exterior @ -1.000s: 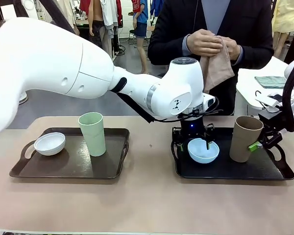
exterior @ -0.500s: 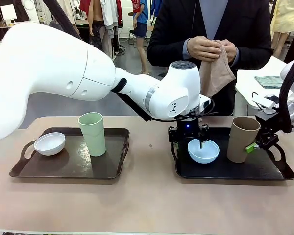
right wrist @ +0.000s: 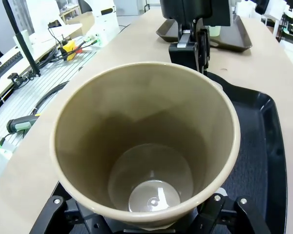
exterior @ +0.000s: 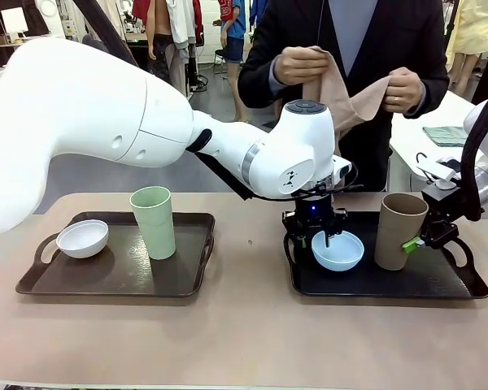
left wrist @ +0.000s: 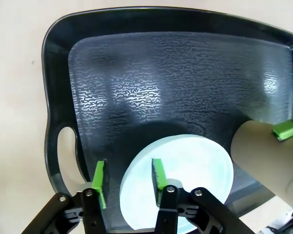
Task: Set up a tray with a mat and arrange the tableware.
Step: Pick up the Picnic Bowl and Reusable plastic cup from the Handle tray in front of the human's position and hold them in the air.
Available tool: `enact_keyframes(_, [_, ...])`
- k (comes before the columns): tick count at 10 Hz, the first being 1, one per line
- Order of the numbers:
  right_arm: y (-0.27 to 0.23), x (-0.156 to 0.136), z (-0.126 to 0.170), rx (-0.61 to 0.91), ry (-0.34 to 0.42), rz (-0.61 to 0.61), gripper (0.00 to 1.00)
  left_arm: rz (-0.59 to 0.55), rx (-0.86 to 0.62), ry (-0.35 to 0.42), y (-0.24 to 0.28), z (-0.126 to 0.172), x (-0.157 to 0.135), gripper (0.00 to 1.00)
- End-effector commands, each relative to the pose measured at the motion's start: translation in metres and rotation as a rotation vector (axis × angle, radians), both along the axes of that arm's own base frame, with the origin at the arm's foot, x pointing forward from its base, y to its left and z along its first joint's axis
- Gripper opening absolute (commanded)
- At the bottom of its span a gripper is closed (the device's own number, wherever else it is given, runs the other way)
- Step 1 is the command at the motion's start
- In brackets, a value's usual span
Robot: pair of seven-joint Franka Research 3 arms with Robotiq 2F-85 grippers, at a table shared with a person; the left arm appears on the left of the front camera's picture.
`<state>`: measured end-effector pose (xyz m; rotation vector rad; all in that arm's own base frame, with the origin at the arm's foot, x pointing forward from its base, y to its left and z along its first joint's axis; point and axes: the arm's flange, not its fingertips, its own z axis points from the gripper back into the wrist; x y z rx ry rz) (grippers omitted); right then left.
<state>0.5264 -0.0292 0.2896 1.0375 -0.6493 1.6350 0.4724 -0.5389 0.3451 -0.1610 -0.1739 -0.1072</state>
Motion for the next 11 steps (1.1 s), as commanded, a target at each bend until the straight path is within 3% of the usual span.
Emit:
enact_keyframes(1, [0.003,0.0,-0.007,0.012,-0.02,-0.011,0.25,0.026,0.007,-0.029,-0.002,-0.002,0.0,0.07])
enact_keyframes(2, [0.003,0.0,-0.007,0.012,-0.02,-0.01,0.25,0.029,0.009,-0.028,-0.002,-0.002,-0.001,0.0])
enact_keyframes(3, [0.003,-0.001,-0.008,0.012,-0.022,-0.009,0.0,0.031,0.011,-0.028,-0.002,-0.002,-0.002,0.0])
enact_keyframes(4, [0.002,-0.001,-0.008,0.012,-0.024,-0.01,0.25,0.033,0.012,-0.03,-0.002,-0.002,-0.003,0.0])
enact_keyframes(5, [0.002,-0.001,-0.009,0.013,-0.025,-0.01,0.0,0.034,0.014,-0.031,-0.001,-0.002,-0.004,0.0])
enact_keyframes(7, [0.0,-0.002,-0.008,0.013,-0.033,-0.014,0.0,0.037,0.021,-0.024,0.001,-0.001,-0.007,0.0])
enact_keyframes(8, [-0.002,-0.005,-0.005,0.013,-0.039,-0.021,0.25,0.059,0.036,-0.009,0.002,0.002,-0.008,0.0])
enact_keyframes(10, [-0.017,-0.019,0.026,0.052,-0.083,-0.025,0.25,0.045,0.012,0.018,0.011,0.029,-0.017,0.0])
enact_keyframes(11, [-0.035,-0.025,0.057,0.047,-0.121,-0.039,0.25,0.042,-0.011,0.004,0.013,0.055,-0.02,0.0])
